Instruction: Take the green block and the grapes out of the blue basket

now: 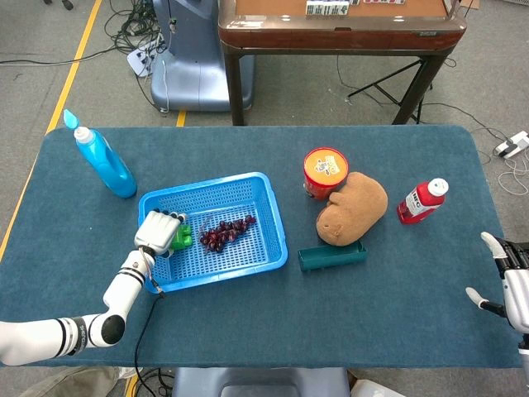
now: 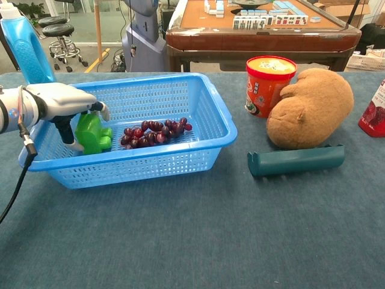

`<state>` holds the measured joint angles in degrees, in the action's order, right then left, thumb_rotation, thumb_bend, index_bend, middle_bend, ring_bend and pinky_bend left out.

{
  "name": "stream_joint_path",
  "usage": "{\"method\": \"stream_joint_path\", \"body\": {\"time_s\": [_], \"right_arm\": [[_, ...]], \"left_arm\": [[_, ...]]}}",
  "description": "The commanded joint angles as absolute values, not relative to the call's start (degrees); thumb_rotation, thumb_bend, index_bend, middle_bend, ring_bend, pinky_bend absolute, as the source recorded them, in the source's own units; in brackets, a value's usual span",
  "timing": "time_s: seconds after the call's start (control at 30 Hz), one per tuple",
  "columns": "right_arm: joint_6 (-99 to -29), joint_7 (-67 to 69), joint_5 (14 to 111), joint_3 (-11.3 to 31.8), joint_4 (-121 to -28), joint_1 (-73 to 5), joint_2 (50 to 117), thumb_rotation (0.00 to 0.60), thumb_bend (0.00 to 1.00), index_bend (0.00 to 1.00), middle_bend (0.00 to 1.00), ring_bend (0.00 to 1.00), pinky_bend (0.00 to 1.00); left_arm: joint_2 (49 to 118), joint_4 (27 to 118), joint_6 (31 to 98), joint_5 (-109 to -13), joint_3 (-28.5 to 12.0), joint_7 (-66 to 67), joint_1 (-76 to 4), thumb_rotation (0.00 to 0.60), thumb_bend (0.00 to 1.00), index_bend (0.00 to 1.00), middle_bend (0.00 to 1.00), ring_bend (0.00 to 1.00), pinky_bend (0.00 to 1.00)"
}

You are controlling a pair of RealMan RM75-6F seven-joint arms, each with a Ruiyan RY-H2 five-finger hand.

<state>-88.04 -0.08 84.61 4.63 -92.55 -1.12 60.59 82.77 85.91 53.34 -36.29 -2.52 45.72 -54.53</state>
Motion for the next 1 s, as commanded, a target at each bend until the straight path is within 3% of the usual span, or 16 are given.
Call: {"method": "stream_joint_path", "body": {"time_s": [0.03,0.37,1.0], "right_arm": [[-88.03,-0.11,84.6,4.62,-92.58,-1.1,60.58,0.6,0.11,0.11,0.17,0.16,0.27],[-88.35,-0.09,84.62,4.69,-92.75,-0.9,60.41,0.6,0.11,0.11,0.17,0.17,0.27],[-87.63,0.6,84.39,4.81,-92.18,-1.14,60.47,0.6,0.11,0.11,0.17,0.17,0.27]], "left_arm": [[82.86,85.91,53.52,-36.62,-2.63,45.27,-54.49,0.6,0.24,0.3,0.36,0.35,0.31],[83.26,85.36,54.92,-41.13,-3.54,40.88,-53.12,0.6,0.25,0.43,0.52,0.49,0.4],[65.47,103.64,65.65,-60.28,-4.46,23.5,-42.25,0.6,0.25,0.4,0.52,0.48,0.4]]}}
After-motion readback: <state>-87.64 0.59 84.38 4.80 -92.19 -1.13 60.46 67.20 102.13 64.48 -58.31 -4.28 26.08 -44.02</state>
